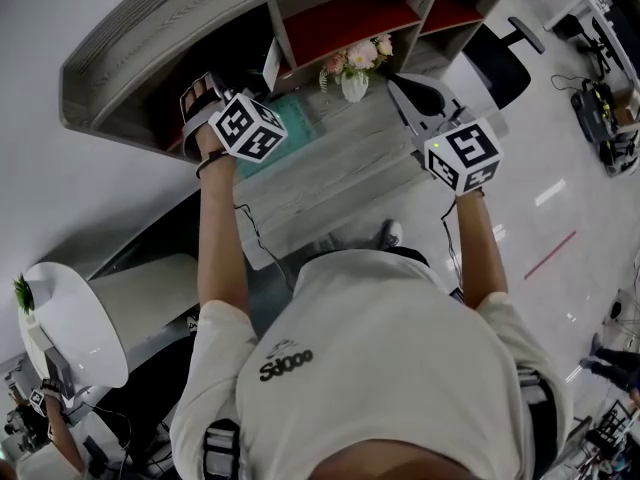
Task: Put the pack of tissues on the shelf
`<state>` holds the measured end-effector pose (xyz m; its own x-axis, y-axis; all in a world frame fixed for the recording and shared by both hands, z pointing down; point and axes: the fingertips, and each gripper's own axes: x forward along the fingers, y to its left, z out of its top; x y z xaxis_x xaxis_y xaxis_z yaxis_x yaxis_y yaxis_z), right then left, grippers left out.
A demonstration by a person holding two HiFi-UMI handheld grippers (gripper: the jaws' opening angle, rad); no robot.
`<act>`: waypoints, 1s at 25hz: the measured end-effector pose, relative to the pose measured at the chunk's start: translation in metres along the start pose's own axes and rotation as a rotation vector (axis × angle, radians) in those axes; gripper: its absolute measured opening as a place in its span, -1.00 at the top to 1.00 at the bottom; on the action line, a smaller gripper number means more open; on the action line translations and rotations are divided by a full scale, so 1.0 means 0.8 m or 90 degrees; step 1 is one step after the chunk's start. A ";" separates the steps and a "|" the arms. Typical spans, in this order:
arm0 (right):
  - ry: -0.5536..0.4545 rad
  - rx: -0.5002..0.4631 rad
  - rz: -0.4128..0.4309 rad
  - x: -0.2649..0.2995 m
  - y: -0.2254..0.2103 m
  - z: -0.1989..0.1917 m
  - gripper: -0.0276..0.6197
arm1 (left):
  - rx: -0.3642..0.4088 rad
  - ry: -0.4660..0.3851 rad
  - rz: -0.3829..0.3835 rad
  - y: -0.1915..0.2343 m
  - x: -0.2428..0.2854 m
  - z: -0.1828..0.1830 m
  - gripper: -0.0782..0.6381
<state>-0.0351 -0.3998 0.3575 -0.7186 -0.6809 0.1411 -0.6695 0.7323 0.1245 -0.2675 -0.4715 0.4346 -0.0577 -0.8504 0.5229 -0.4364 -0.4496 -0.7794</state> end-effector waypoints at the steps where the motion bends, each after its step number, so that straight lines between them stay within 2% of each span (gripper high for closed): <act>1: 0.000 -0.001 0.000 -0.001 0.001 0.000 0.91 | -0.007 0.001 0.003 0.001 0.001 0.001 -0.63; 4: 0.001 -0.003 0.001 -0.004 0.004 0.001 0.91 | -0.026 0.004 0.000 0.002 0.001 0.002 -0.63; 8: 0.008 -0.006 -0.002 -0.012 0.002 -0.004 0.91 | -0.048 0.002 -0.037 0.000 -0.006 0.003 -0.63; 12: 0.008 -0.010 0.002 -0.017 0.004 -0.006 0.91 | -0.062 0.020 -0.037 -0.002 -0.011 0.000 -0.63; 17: 0.006 -0.026 0.013 -0.018 0.007 -0.002 0.91 | -0.060 0.003 -0.071 -0.007 -0.028 0.001 -0.63; 21: 0.004 -0.026 0.014 -0.018 0.000 -0.001 0.91 | -0.063 -0.016 -0.068 -0.007 -0.041 0.001 -0.63; 25: 0.007 -0.024 0.016 -0.016 -0.003 -0.004 0.91 | -0.034 -0.013 -0.068 -0.008 -0.050 0.000 -0.63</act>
<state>-0.0238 -0.3933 0.3587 -0.7332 -0.6620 0.1557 -0.6430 0.7494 0.1582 -0.2626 -0.4348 0.4185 0.0088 -0.8042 0.5943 -0.4858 -0.5229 -0.7004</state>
